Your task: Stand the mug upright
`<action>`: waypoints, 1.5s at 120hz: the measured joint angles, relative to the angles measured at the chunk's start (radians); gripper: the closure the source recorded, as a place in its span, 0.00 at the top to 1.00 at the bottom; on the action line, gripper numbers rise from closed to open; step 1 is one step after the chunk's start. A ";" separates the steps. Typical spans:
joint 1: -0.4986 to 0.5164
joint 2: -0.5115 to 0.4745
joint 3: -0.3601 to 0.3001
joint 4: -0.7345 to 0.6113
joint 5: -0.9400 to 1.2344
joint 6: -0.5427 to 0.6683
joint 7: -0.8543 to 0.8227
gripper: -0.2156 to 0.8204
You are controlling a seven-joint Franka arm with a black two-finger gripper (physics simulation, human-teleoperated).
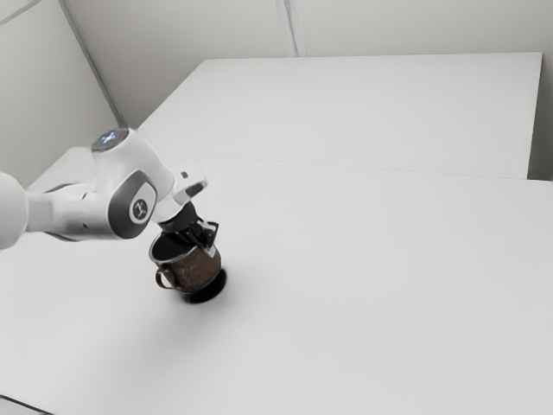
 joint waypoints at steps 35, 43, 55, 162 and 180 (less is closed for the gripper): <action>-0.006 0.030 0.001 -0.006 0.000 0.039 -0.029 0.06; -0.006 0.038 0.001 -0.006 0.000 0.044 -0.034 0.06; -0.006 0.051 0.001 -0.006 -0.001 0.050 -0.040 0.06; -0.013 0.021 -0.001 0.196 -0.019 -0.177 -0.053 0.73; -0.012 0.034 0.001 0.302 -0.014 -0.311 -0.052 0.75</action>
